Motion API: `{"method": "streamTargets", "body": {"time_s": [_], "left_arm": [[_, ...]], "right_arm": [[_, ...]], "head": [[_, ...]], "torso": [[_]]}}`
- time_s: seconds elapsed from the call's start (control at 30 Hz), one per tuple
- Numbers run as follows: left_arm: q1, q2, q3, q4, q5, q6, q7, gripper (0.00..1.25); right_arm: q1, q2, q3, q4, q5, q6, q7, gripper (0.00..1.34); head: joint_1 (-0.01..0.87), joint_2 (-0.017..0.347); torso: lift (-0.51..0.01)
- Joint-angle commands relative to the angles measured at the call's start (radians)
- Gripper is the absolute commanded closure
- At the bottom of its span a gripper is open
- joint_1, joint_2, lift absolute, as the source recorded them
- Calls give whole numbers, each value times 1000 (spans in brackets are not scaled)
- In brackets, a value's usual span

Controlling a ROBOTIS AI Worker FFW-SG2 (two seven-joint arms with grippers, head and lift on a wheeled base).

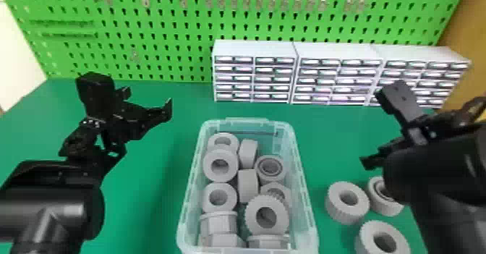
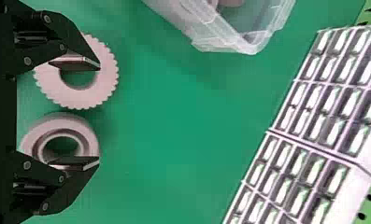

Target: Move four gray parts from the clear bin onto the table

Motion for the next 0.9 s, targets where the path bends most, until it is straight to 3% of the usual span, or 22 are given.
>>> {"method": "streamTargets", "body": {"time_s": [0.0,0.33,0.57,0.87], "left_arm": [[0,-1,-3,2,-4,0,0,125],[-1,-3,-5,2,-12,1,0,127],[-1,-3,-5,5,-17,1,0,127],[-1,-3,-8,9,-18,1,1,127]], "right_arm": [[-35,6,20,1,-22,-4,-14,538],[-99,17,76,1,-148,-22,-122,538],[-134,29,133,27,-318,-56,-261,536],[-159,37,228,103,-499,-91,-381,536]], "head": [[678,34],[678,34],[678,34],[678,34]], "torso": [[-50],[-50],[-50],[-50]]}}
